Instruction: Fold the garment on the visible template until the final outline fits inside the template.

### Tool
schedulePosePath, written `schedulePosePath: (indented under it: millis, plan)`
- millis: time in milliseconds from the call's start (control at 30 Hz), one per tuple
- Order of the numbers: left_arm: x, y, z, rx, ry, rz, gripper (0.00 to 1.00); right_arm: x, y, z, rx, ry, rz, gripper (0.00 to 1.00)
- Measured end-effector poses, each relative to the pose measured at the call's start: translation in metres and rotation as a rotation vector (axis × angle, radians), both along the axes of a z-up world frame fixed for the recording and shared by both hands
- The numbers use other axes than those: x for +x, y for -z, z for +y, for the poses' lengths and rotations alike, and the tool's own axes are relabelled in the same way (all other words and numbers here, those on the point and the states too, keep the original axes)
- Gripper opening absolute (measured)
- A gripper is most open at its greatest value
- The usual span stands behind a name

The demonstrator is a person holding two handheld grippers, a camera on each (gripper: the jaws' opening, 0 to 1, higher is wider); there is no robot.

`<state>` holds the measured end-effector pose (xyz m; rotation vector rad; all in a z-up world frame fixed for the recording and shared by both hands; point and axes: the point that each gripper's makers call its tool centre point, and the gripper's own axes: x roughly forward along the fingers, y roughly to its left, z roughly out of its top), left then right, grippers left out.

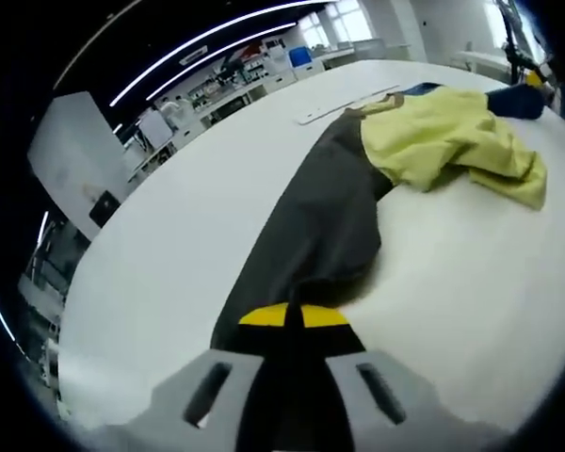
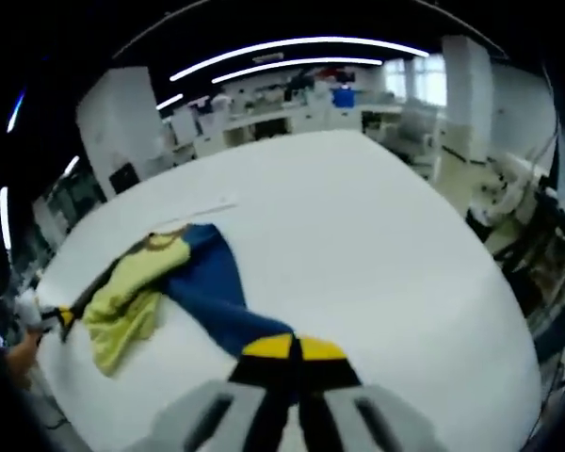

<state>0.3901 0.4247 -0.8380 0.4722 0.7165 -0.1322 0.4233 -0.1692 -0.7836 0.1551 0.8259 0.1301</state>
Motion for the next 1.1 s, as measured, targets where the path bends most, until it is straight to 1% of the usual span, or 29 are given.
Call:
schedulePosePath:
  millis: [33, 67, 100, 167, 200, 367, 400, 433, 467, 567, 633, 733, 833, 867, 900, 1000, 1100]
  plan:
    - [0.000, 0.000, 0.001, 0.001, -0.003, 0.001, 0.00, -0.001, 0.002, 0.000, 0.010, 0.001, 0.018, 0.00]
    - [0.000, 0.000, 0.002, 0.001, -0.004, 0.002, 0.00, 0.003, 0.003, -0.003, 0.010, 0.004, 0.011, 0.00]
    - [0.000, -0.001, 0.003, 0.003, -0.005, 0.002, 0.00, 0.005, 0.005, -0.008, 0.012, 0.007, 0.024, 0.00]
    - [0.001, -0.001, 0.004, 0.005, -0.008, 0.005, 0.00, 0.006, 0.009, -0.010, -0.004, 0.007, 0.043, 0.00]
    - [0.001, -0.001, 0.005, 0.006, -0.010, 0.005, 0.00, 0.007, 0.014, -0.015, -0.019, 0.009, 0.066, 0.00]
    - [0.004, -0.001, 0.010, 0.010, -0.020, 0.009, 0.00, 0.017, 0.024, -0.027, -0.050, 0.010, 0.088, 0.00]
    - [0.005, -0.001, 0.011, 0.012, -0.020, 0.010, 0.00, 0.017, 0.028, -0.033, -0.077, 0.021, 0.103, 0.00]
    - [0.005, -0.001, 0.011, 0.014, -0.020, 0.011, 0.00, 0.017, 0.031, -0.043, -0.133, 0.014, 0.118, 0.00]
    - [0.004, -0.001, 0.012, 0.018, -0.020, 0.013, 0.00, 0.016, 0.032, -0.046, -0.155, 0.015, 0.124, 0.00]
    - [0.006, -0.002, 0.016, 0.019, -0.025, 0.015, 0.00, 0.014, 0.033, -0.047, -0.144, 0.021, 0.119, 0.00]
    - [0.007, -0.002, 0.016, 0.024, -0.021, 0.014, 0.00, 0.013, 0.032, -0.042, -0.114, 0.020, 0.107, 0.00]
    - [0.007, -0.003, 0.017, 0.015, -0.028, 0.006, 0.00, 0.011, 0.030, -0.038, -0.105, 0.010, 0.091, 0.00]
    - [0.006, -0.008, 0.015, -0.012, -0.042, -0.006, 0.05, 0.011, 0.026, -0.031, -0.077, -0.018, 0.069, 0.00]
    - [0.006, -0.013, 0.011, -0.032, -0.042, -0.022, 0.08, 0.010, 0.023, -0.029, -0.070, -0.022, 0.057, 0.00]
    - [0.006, -0.014, 0.009, -0.042, -0.040, -0.031, 0.11, 0.009, 0.020, -0.028, -0.070, -0.024, 0.048, 0.05]
    - [0.004, -0.024, 0.000, -0.072, -0.032, -0.055, 0.22, 0.004, 0.012, -0.019, -0.064, -0.056, 0.027, 0.17]
    - [0.002, -0.027, -0.006, -0.102, -0.025, -0.066, 0.31, 0.000, 0.009, -0.011, -0.055, -0.095, 0.024, 0.25]
